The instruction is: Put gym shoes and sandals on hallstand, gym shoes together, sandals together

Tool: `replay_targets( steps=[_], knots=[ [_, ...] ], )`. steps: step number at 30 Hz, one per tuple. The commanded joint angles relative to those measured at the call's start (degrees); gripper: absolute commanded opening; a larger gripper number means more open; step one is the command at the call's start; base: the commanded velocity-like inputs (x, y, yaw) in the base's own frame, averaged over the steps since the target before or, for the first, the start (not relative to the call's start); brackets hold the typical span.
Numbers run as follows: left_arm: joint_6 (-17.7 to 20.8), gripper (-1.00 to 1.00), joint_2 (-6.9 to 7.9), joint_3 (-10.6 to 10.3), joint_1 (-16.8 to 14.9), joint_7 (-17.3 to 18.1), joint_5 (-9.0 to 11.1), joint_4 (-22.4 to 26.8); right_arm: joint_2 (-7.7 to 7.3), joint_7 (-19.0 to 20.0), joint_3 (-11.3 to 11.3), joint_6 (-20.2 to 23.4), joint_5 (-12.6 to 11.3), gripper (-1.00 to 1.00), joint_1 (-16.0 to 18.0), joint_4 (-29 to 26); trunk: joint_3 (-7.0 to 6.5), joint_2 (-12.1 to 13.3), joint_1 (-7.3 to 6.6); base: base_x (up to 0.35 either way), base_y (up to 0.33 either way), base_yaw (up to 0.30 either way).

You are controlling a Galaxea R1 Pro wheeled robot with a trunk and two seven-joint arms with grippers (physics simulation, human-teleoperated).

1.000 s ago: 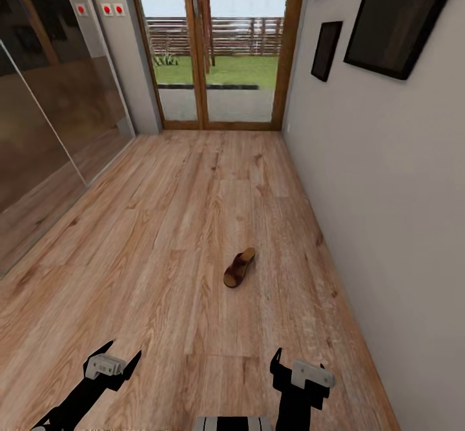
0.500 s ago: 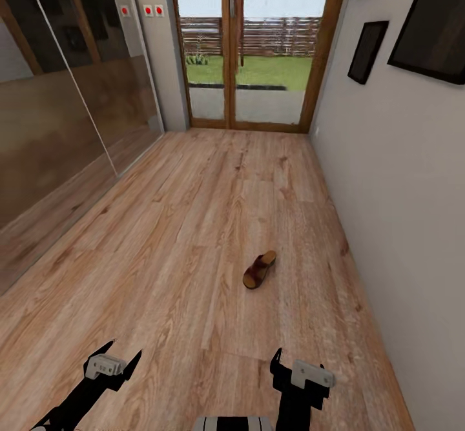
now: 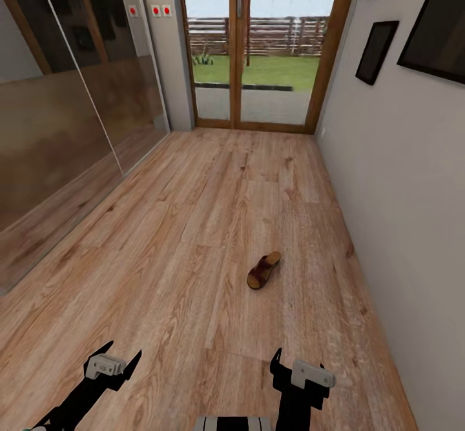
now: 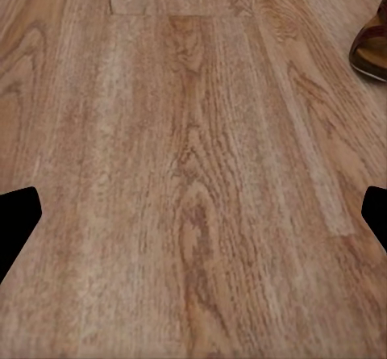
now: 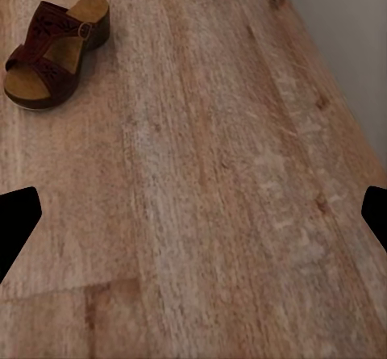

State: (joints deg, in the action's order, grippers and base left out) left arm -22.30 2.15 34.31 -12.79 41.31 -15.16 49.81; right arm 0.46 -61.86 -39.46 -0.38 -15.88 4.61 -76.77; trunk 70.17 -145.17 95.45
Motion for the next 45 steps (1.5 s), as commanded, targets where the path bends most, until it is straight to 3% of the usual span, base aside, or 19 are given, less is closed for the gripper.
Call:
replay_targets(
  steps=[1,32,45],
  knots=[
    [-0.3,1.0,-0.07,0.2,-0.1,0.2,-0.5,0.0,-0.02,-0.3,-0.1,0.0,-0.3,1.0,0.1,0.0,0.04,0.0,-0.01,0.0,0.0,0.006],
    [-0.3,1.0,-0.22,0.2,-0.1,0.2,-0.6,0.0,-0.02,-0.3,-0.1,0.0,-0.3,1.0,0.1,0.0,0.04,0.0,-0.01,0.065,-0.061,0.003],
    [-0.3,1.0,-0.2,0.2,-0.1,0.2,-0.5,0.0,-0.02,-0.3,-0.1,-0.1,-0.3,1.0,0.1,0.0,0.04,0.0,-0.01,0.003,-0.002,0.211]
  ],
)
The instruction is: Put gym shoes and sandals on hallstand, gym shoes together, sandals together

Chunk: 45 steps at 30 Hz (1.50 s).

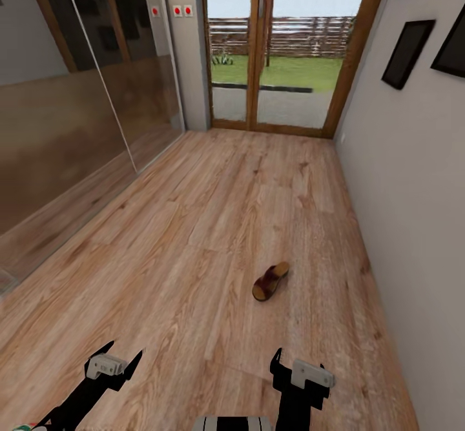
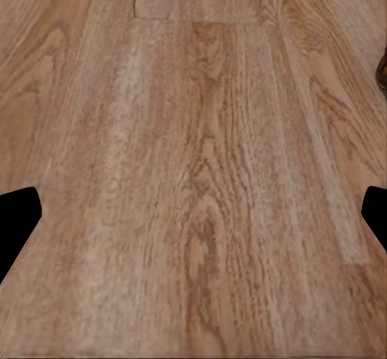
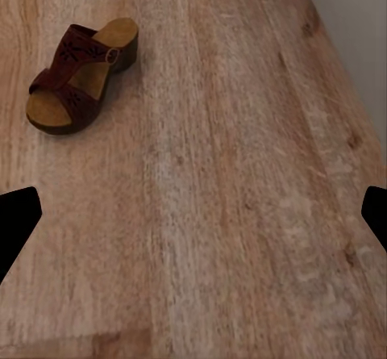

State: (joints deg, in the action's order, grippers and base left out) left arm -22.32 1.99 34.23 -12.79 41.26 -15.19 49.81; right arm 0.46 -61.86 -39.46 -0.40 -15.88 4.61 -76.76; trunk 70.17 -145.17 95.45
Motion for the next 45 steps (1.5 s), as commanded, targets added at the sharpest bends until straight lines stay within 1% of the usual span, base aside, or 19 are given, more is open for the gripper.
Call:
replay_targets(
  steps=[1,11,16,31,45],
  knots=[
    [-0.3,1.0,-0.04,0.2,-0.1,0.2,-0.5,0.0,-0.02,-0.3,-0.1,0.0,-0.3,1.0,0.0,-0.1,0.04,0.0,-0.01,0.001,-0.001,0.267],
    [-0.3,1.0,-0.05,0.2,-0.1,0.2,-0.5,0.0,-0.02,-0.3,-0.1,0.0,-0.3,1.0,0.0,-0.1,0.04,0.0,-0.01,0.0,0.0,0.268],
    [-0.3,1.0,-0.05,0.2,-0.1,0.2,-0.5,0.0,-0.04,-0.3,-0.1,0.0,-0.3,1.0,0.0,-0.1,0.04,0.0,-0.01,0.0,0.0,0.129],
    [-0.3,1.0,-0.05,0.2,-0.1,0.2,-0.5,0.0,-0.02,-0.3,-0.1,0.0,-0.3,1.0,0.0,-0.1,0.04,0.0,-0.01,0.011,0.0,0.026],
    [-0.3,1.0,-0.06,0.2,-0.1,0.2,-0.5,0.0,-0.02,-0.3,-0.1,0.0,-0.3,1.0,0.0,-0.1,0.04,0.0,-0.01,0.187,0.0,0.002]
  ],
)
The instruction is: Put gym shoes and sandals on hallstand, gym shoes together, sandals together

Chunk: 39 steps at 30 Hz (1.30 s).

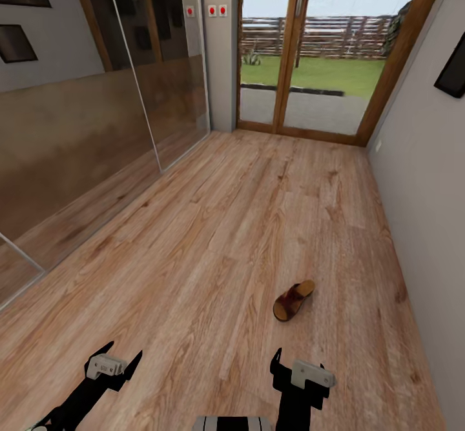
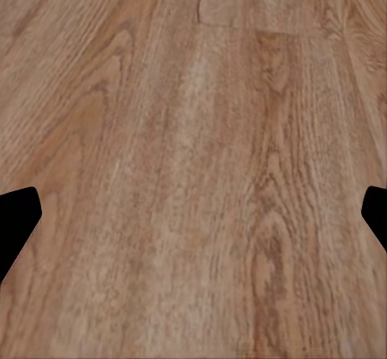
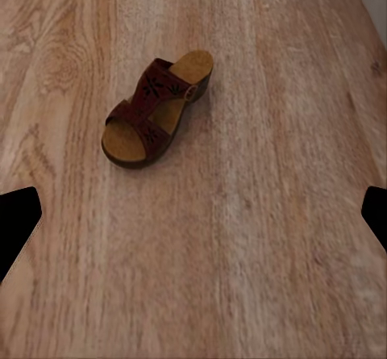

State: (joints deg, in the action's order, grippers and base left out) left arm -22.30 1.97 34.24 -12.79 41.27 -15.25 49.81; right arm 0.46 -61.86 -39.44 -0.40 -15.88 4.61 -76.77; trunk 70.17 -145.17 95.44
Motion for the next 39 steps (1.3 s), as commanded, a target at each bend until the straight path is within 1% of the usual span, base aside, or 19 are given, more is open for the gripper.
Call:
replay_targets(
  steps=[1,11,29,39],
  knots=[
    [-0.3,1.0,-0.04,0.2,-0.1,0.2,-0.5,0.0,-0.02,-0.3,-0.1,0.0,-0.3,1.0,0.1,0.0,0.04,0.0,0.0,0.075,0.0,0.0],
    [-0.3,1.0,-0.04,0.2,-0.1,0.2,-0.5,0.0,-0.02,-0.3,-0.1,0.0,-0.3,1.0,0.1,0.0,0.04,0.0,0.0,0.022,0.0,0.016],
    [-0.3,1.0,-0.04,0.2,-0.1,0.2,-0.5,0.0,-0.02,-0.3,-0.1,0.0,-0.3,1.0,0.1,0.0,0.04,0.0,0.0,0.001,0.0,0.246],
    [-0.3,1.0,-0.04,0.2,-0.1,0.2,-0.5,0.0,-0.02,-0.3,-0.1,0.0,-0.3,1.0,0.1,0.0,0.04,0.0,0.0,0.0,0.0,0.068]
  ],
)
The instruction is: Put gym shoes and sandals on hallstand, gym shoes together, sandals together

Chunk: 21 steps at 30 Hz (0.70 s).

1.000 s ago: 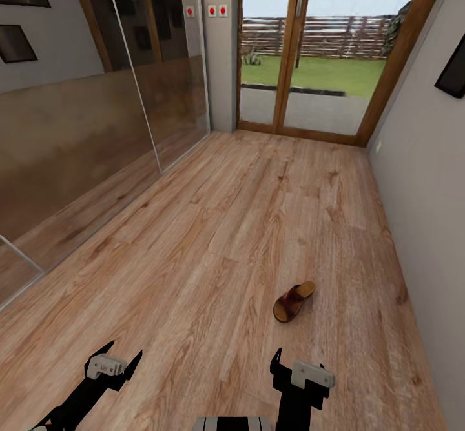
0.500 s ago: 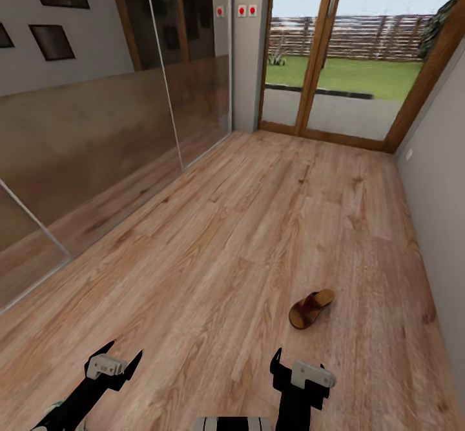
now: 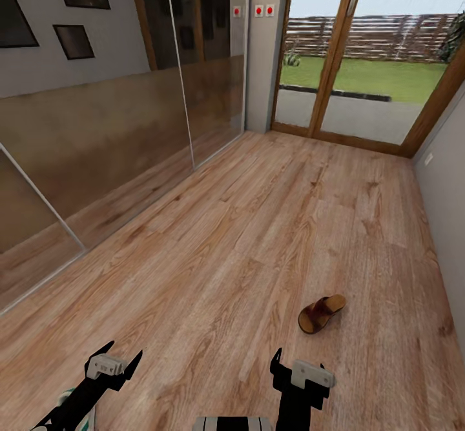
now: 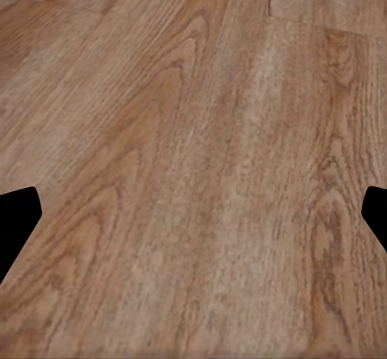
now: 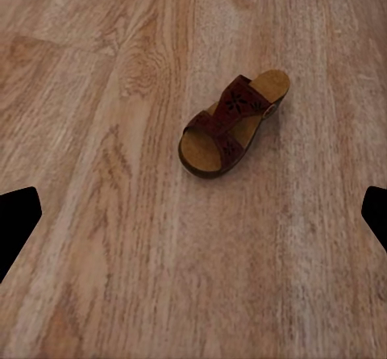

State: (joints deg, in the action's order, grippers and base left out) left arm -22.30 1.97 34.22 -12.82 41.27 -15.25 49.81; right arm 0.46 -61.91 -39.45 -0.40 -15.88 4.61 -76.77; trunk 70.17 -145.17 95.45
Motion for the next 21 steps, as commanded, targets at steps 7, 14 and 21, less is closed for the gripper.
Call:
replay_targets(
  steps=[7,14,21],
  knots=[
    [-0.3,1.0,-0.04,0.2,0.0,0.2,-0.5,0.0,-0.02,-0.3,-0.1,0.0,-0.3,1.0,0.1,0.0,0.04,0.0,-0.01,0.0,0.0,0.017],
    [-0.3,1.0,-0.04,0.2,0.0,0.2,-0.5,0.0,-0.02,-0.3,-0.1,0.0,-0.3,1.0,0.1,0.0,0.04,0.0,-0.01,0.0,0.0,0.006],
    [-0.3,1.0,-0.04,0.2,0.0,0.2,-0.5,0.0,-0.04,-0.3,-0.1,0.0,-0.3,1.0,0.1,0.0,0.04,0.0,-0.01,0.076,0.0,0.001]
  ],
)
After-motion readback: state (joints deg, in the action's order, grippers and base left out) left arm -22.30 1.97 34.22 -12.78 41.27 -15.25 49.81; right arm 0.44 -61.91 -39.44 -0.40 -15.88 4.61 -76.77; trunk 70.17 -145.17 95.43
